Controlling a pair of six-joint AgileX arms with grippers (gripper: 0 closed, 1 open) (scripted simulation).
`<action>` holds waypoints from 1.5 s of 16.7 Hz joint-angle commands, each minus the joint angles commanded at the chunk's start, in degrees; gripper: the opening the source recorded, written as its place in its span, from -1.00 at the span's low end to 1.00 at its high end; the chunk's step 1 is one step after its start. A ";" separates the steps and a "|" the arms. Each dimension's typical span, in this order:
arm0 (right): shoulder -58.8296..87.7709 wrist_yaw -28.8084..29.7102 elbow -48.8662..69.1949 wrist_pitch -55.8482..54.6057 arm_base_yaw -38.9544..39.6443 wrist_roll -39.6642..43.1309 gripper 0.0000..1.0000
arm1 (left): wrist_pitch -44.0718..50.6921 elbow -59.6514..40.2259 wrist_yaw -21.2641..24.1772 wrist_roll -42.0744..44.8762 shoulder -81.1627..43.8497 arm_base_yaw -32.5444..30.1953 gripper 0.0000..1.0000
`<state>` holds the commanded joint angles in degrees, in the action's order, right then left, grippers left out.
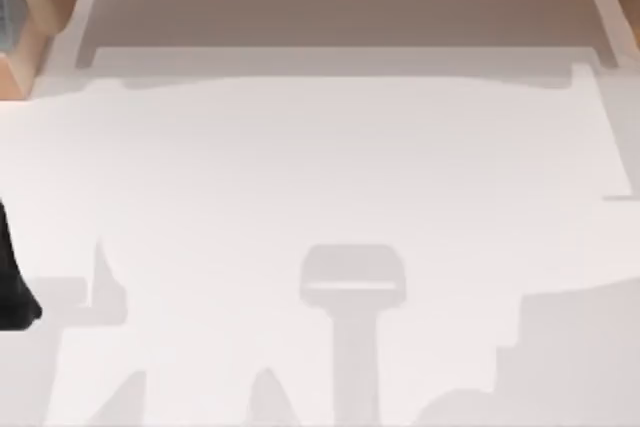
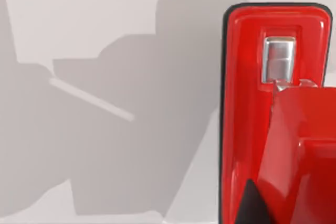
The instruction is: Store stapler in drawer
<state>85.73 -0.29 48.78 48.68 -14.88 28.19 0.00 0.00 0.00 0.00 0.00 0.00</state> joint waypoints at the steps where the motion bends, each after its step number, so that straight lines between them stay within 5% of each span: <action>1: -1.05 -0.11 1.51 0.00 0.17 -0.04 -1.00 | 0.00 0.00 0.00 0.00 0.00 0.00 1.00; 12: -2.54 -1.73 23.49 2.63 2.08 -1.88 -1.00 | 0.00 0.00 0.00 0.00 0.00 0.00 1.00; 25: 20.11 -2.14 53.03 8.61 -1.04 -5.57 -1.00 | 0.00 0.00 0.00 0.00 0.00 0.00 1.00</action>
<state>105.84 -2.43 101.81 57.29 -15.91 22.62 0.00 0.00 0.00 0.00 0.00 0.00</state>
